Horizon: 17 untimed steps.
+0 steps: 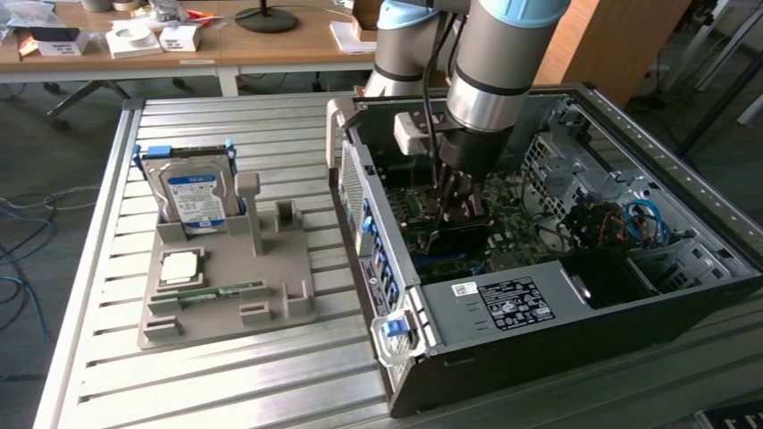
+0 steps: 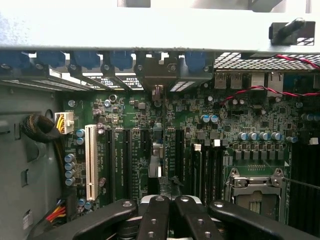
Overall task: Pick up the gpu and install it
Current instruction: 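Press down on the gpu until it lock into place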
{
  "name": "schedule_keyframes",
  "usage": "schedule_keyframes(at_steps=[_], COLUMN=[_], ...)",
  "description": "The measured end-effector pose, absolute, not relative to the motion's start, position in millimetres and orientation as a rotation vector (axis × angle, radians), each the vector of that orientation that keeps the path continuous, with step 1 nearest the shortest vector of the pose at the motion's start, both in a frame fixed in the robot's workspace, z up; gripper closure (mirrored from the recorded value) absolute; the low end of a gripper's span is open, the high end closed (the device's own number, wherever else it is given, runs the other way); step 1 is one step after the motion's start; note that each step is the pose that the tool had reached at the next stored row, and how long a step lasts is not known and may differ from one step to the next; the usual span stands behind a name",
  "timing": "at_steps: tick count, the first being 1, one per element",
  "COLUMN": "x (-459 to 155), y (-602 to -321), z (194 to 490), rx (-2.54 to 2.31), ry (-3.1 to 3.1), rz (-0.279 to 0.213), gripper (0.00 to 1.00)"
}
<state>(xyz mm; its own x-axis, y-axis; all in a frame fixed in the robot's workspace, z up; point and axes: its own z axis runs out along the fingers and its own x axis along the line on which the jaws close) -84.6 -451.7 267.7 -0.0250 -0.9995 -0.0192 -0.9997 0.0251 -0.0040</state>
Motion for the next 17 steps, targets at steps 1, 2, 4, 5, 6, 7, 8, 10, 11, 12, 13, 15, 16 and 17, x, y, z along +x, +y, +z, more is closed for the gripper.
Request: schedule_keyframes(at_steps=[1,2,4,5,6,7,8,10,11,12,13,15,16,17], x=[-84.6,-84.8,-85.5,-85.7,-85.7,-85.7,-85.7,-86.0,-86.5,-86.6,-86.6,-86.6,-86.6,-86.7], y=[-451.7,-451.7,-451.7,-451.7,-451.7,-451.8,-451.7,-451.7,-451.7,-451.8,-451.8,-451.7,-451.7,-451.7], z=[267.7,267.5,266.9,266.9,266.9,266.9,266.9,266.5,266.1,266.0,266.0,265.9,265.4,265.1], rx=[-2.182,-2.182,-2.182,-2.182,-2.182,-2.182,-2.182,-2.182,-2.182,-2.182,-2.182,-2.182,-2.182,-2.182], ry=[2.237,2.237,2.237,2.237,2.237,2.237,2.237,2.237,2.238,2.238,2.238,2.237,2.237,2.237], rz=[0.017,0.016,0.017,0.016,0.016,0.016,0.017,0.016,0.016,0.016,0.016,0.016,0.017,0.016], gripper=[0.89,0.89,0.89,0.89,0.89,0.89,0.89,0.89,0.89,0.89,0.89,0.89,0.89,0.89])
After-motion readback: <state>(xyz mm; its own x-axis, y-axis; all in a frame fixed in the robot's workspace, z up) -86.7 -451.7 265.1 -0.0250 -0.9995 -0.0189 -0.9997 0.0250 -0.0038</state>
